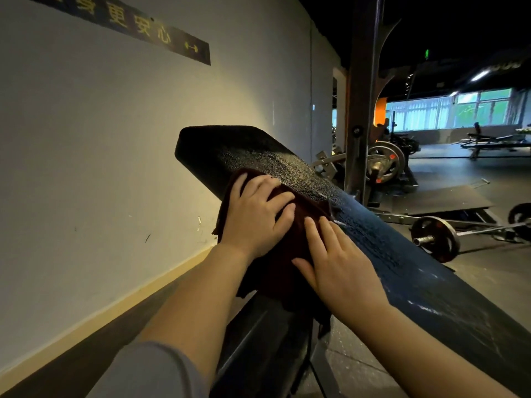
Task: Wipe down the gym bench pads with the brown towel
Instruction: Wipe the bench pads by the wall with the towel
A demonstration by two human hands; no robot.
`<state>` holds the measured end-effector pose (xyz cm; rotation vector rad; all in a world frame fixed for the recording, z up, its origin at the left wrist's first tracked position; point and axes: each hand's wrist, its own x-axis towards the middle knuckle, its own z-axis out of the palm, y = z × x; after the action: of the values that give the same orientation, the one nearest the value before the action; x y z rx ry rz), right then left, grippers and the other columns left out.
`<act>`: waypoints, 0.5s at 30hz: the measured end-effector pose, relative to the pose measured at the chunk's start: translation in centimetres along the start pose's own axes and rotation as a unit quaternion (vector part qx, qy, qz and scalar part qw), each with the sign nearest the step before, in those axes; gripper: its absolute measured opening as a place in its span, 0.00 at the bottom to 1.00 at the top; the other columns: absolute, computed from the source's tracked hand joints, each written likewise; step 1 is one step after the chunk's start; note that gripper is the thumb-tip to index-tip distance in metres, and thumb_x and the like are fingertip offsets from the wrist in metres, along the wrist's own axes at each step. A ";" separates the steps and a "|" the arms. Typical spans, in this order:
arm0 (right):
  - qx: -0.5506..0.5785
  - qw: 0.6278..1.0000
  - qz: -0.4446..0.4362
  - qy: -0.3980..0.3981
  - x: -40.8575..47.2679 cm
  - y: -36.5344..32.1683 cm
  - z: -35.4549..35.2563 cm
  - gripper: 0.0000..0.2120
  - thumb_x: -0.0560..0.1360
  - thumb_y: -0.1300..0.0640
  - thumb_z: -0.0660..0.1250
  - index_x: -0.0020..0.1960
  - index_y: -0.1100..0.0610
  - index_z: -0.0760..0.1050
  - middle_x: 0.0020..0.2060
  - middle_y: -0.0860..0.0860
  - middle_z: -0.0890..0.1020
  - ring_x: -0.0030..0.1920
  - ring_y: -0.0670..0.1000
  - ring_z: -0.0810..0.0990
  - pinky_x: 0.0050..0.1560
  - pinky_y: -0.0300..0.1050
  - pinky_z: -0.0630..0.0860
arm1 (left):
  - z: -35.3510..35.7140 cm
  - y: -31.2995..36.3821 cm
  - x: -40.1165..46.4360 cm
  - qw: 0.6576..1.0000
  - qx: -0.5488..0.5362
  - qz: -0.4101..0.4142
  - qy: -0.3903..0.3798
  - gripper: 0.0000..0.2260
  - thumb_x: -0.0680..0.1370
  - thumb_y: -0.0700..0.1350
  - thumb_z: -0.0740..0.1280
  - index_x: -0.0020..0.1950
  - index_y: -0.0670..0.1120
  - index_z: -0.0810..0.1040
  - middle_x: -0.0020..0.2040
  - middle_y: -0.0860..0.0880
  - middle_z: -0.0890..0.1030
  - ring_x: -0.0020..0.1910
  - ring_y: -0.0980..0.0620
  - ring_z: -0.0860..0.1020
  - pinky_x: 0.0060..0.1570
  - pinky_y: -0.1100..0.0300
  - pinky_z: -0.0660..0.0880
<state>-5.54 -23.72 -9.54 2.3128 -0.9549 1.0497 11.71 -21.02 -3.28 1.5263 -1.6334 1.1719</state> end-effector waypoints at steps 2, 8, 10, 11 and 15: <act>-0.005 1.000 0.005 0.012 0.2 0.0 0.1 0.32 0.78 0.40 0.53 0.70 0.62 0.71 0.62 0.64 0.79 0.61 0.63 0.80 0.58 0.55 0.78 | 0.2 -0.2 0.1 1.000 -0.005 -0.002 0.016 0.17 0.78 0.53 0.58 0.54 0.51 0.85 0.58 0.47 0.82 0.63 0.46 0.75 0.71 0.47 0.54; 0.012 0.999 0.033 0.019 -1.2 -0.6 -0.1 0.31 0.74 0.44 0.64 0.70 0.62 0.72 0.61 0.66 0.79 0.59 0.64 0.80 0.57 0.56 0.79 | -0.2 1.1 -0.5 1.000 -0.002 -0.020 -0.023 0.18 0.79 0.53 0.57 0.56 0.51 0.85 0.59 0.47 0.82 0.64 0.45 0.75 0.72 0.44 0.53; 0.008 0.999 0.028 0.025 -2.5 -0.2 -0.2 0.30 0.73 0.47 0.68 0.70 0.62 0.72 0.61 0.66 0.79 0.59 0.64 0.80 0.56 0.56 0.79 | -0.2 2.4 -1.4 0.999 0.006 -0.004 -0.038 0.18 0.80 0.53 0.56 0.58 0.51 0.84 0.60 0.48 0.82 0.64 0.44 0.75 0.71 0.42 0.54; 0.007 0.999 0.024 0.026 -3.6 0.2 -0.4 0.29 0.73 0.49 0.69 0.70 0.62 0.72 0.61 0.66 0.79 0.59 0.64 0.80 0.57 0.56 0.78 | -0.1 3.4 -2.1 0.999 0.003 0.013 -0.043 0.18 0.80 0.53 0.57 0.58 0.52 0.84 0.60 0.48 0.82 0.64 0.44 0.75 0.71 0.41 0.55; -0.008 1.000 0.027 0.010 -9.3 3.6 -1.2 0.26 0.79 0.48 0.55 0.72 0.60 0.69 0.64 0.64 0.78 0.62 0.62 0.79 0.60 0.54 0.76 | 0.6 9.0 -4.9 0.997 -0.036 0.049 -0.044 0.16 0.80 0.53 0.59 0.57 0.51 0.84 0.59 0.49 0.82 0.63 0.45 0.75 0.71 0.42 0.55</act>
<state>-13.16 -21.59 -15.65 2.2718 -1.0197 1.0813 3.67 -19.89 -9.60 1.4852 -1.8065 1.0981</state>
